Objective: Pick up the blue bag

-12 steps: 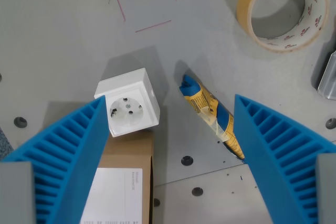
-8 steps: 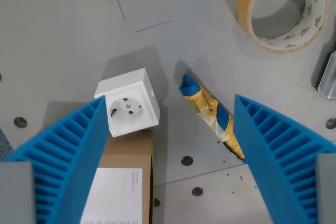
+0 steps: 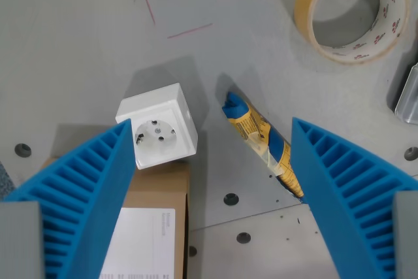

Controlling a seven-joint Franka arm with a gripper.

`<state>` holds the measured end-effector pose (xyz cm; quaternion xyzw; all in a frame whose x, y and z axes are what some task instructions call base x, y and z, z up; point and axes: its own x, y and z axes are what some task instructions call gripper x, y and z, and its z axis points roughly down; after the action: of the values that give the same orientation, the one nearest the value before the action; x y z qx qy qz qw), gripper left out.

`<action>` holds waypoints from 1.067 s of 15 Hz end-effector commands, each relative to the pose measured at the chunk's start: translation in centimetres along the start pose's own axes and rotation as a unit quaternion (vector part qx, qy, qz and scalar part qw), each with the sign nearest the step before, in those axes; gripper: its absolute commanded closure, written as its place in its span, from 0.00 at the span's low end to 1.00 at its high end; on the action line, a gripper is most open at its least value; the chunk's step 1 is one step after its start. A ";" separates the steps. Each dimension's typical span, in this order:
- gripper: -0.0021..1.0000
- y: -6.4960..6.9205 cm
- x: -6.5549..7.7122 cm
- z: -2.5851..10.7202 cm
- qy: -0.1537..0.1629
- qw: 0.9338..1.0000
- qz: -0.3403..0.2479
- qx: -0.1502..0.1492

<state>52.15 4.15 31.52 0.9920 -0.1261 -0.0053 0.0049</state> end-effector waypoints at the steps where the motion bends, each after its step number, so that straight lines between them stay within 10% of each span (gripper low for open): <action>1: 0.00 0.3 -0.3 0.5 0.012 0.999 -0.031 0.002; 16: 0.00 2.6 -3.7 4.4 0.065 0.987 -0.149 0.008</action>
<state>49.71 3.12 27.18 0.9982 -0.0551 -0.0240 0.0084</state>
